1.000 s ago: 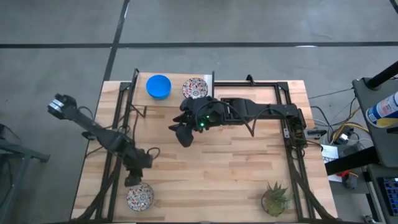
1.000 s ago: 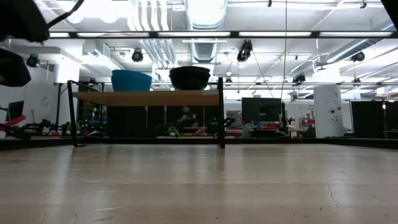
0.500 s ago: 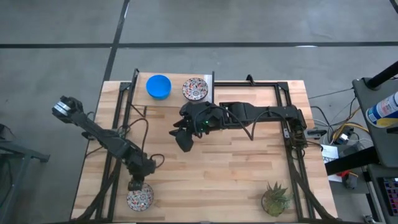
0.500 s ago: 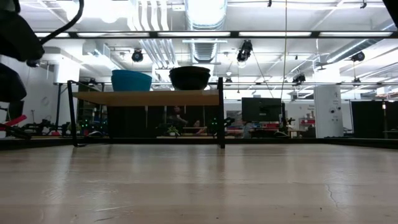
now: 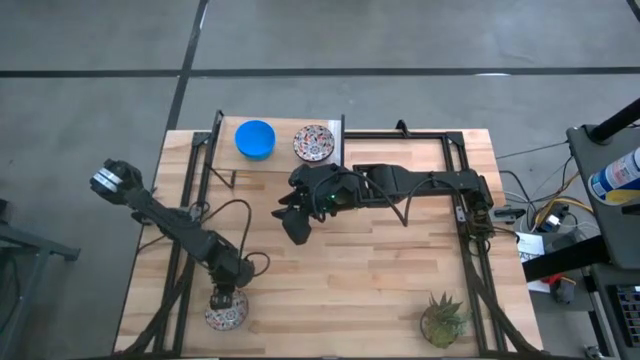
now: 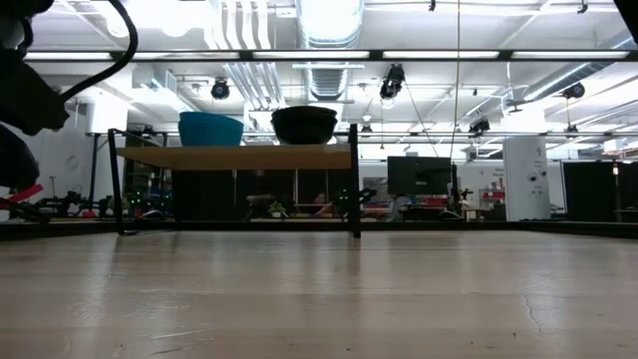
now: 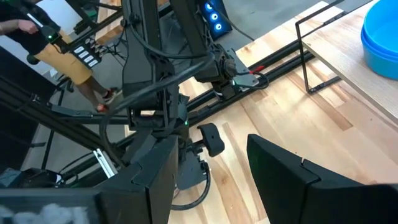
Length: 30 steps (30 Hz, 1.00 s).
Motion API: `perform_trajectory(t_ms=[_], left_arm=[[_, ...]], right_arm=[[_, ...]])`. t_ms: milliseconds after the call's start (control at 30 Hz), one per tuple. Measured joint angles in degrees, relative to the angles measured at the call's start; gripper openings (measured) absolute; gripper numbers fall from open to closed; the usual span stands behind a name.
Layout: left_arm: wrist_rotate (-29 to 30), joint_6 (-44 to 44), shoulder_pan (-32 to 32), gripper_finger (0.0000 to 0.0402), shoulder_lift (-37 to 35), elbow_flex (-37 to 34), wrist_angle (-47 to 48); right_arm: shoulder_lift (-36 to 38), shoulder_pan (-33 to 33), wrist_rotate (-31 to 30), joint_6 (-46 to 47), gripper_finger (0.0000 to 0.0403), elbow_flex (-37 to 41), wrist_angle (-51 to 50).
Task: Pick & Place Mini bowls
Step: Stack the white patterned bowl on top of the white patterned bowls on the shelf
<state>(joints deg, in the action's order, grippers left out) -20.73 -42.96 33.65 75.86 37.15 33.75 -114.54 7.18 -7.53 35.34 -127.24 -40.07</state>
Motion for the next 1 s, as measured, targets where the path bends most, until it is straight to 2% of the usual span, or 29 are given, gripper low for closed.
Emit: perform_trajectory(t_ms=[100, 267, 433, 700, 1000], left_arm=[[-1.36, 0.48, -0.07, 0.0016, 0.02, 0.11, -0.60], [-0.62, -0.03, -0.55, 0.0006, -1.79, 0.19, -1.21], [5.40, -1.76, -1.88, 0.0003, -6.10, 0.11, 0.52], [13.29, -3.10, -5.58, 0.0001, -15.65, 0.32, 10.30], [28.72, -6.50, -9.50, 0.0001, -22.49, 4.98, 13.27]], right_arm=[[0.02, 0.00, 0.00, 0.04, 0.0187, 0.00, 0.00], [0.02, 0.07, -0.02, 0.14, 0.0187, 0.00, 0.15], [0.66, 0.20, 0.40, 0.28, 0.0187, 0.07, -0.11], [4.02, 0.20, -0.06, 0.28, 0.0187, 0.00, 0.20], [3.78, 0.20, 0.00, 8.23, 0.0187, 0.30, -3.62]])
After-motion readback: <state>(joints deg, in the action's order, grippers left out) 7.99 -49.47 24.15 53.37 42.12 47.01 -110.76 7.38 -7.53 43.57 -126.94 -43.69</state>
